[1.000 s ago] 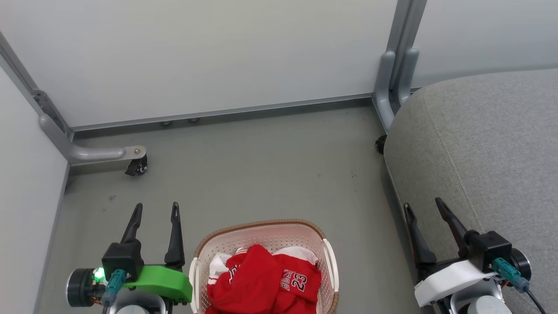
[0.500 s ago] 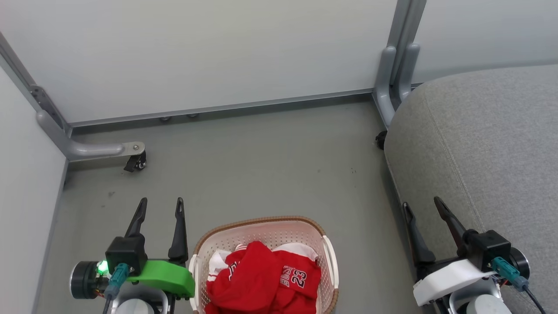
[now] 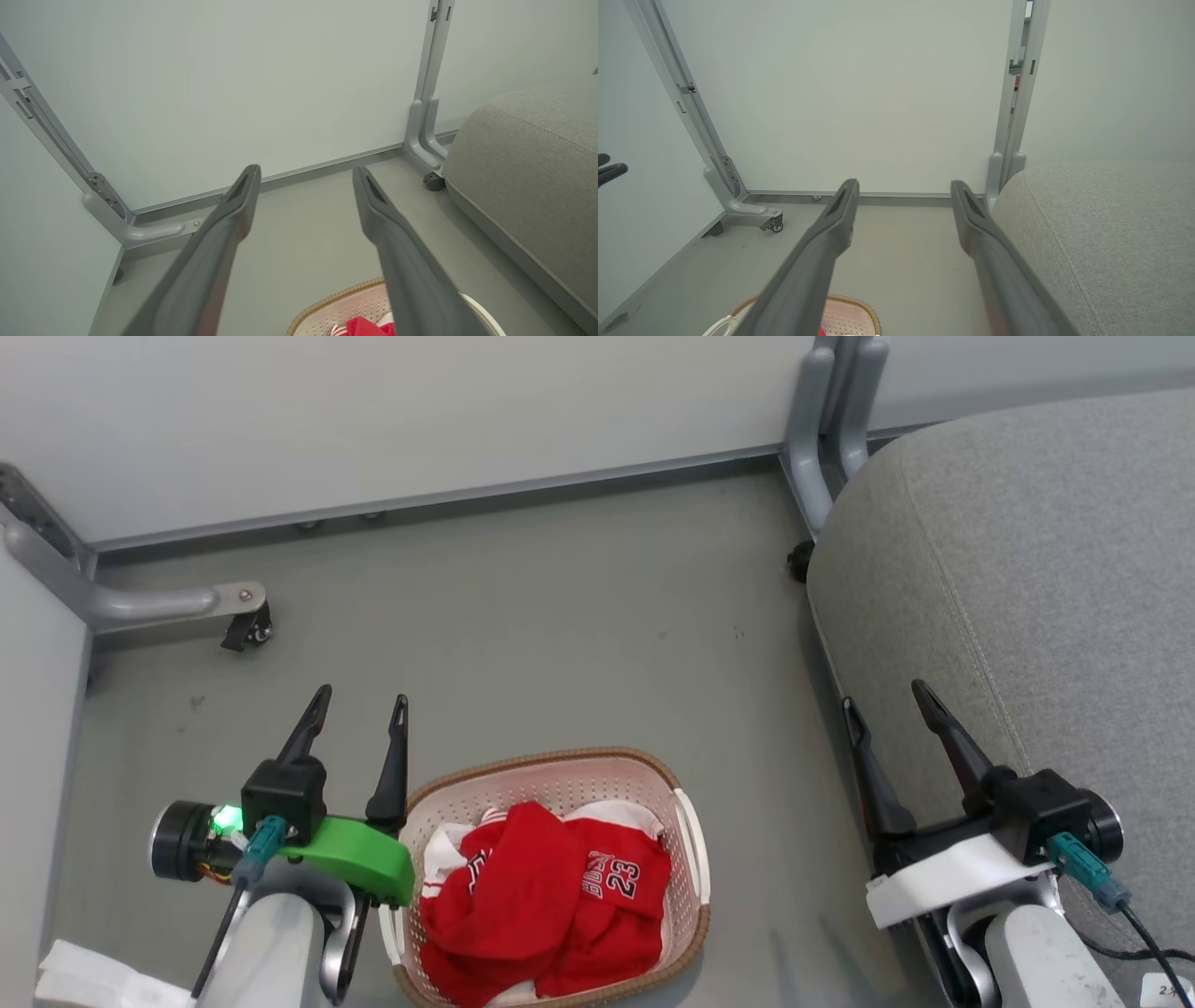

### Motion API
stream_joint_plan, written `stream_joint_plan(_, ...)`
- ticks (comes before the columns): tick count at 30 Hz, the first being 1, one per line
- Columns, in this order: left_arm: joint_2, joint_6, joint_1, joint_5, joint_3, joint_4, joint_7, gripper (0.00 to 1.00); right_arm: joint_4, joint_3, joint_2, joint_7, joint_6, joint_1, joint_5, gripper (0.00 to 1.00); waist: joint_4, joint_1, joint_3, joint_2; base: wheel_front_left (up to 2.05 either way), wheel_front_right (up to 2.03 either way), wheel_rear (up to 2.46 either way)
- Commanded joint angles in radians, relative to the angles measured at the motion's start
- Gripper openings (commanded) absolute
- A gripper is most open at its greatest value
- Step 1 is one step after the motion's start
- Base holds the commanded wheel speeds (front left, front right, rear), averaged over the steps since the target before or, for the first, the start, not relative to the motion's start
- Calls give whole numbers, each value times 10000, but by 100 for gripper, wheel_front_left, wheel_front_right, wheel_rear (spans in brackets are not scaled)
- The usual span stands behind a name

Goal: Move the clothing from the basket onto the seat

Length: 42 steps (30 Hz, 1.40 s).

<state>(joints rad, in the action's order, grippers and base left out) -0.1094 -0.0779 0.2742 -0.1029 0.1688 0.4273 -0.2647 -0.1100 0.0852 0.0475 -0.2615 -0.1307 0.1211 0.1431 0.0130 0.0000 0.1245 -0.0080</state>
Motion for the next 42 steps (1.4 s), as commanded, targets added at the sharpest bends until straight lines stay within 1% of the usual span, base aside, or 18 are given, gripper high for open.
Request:
stream_joint_plan(1, -74, -91, 365, 104, 83, 162, 3, 100, 118, 21, 28, -29, 0, 235, -66, 100, -343, 0, 729, 80, 0, 0, 0)
stream_joint_plan(11, -359, -430, 1920, 342, 862, 1767, 2, 100, 735, 356, 28, -28, 0, 1366, -233, 100, -1077, 0, 2568, 80, 0, 0, 0)
stream_joint_plan(20, -609, -516, 3074, 405, 1582, 3279, 3, 100, 1083, 523, 24, -28, 0, 2016, -307, 100, -1626, 0, 3867, 80, 0, 0, 0)
stream_joint_plan(25, -710, -530, 3649, 502, 2080, 4455, 3, 100, 1238, 600, 22, -28, 0, 2252, -273, 100, -1862, 0, 4470, 80, 0, 0, 0)
stream_joint_plan(37, -779, -533, 4884, 493, 3464, 7240, 50, 100, 1586, 667, 22, -29, 0, 2582, -346, 100, -2058, 0, 5749, 80, 0, 0, 0)
stream_joint_plan(42, -793, -532, 5361, 609, 4079, 8025, 320, 100, 1726, 644, 24, -28, 0, 2686, -387, 100, -2084, 0, 6181, 80, 0, 0, 0)
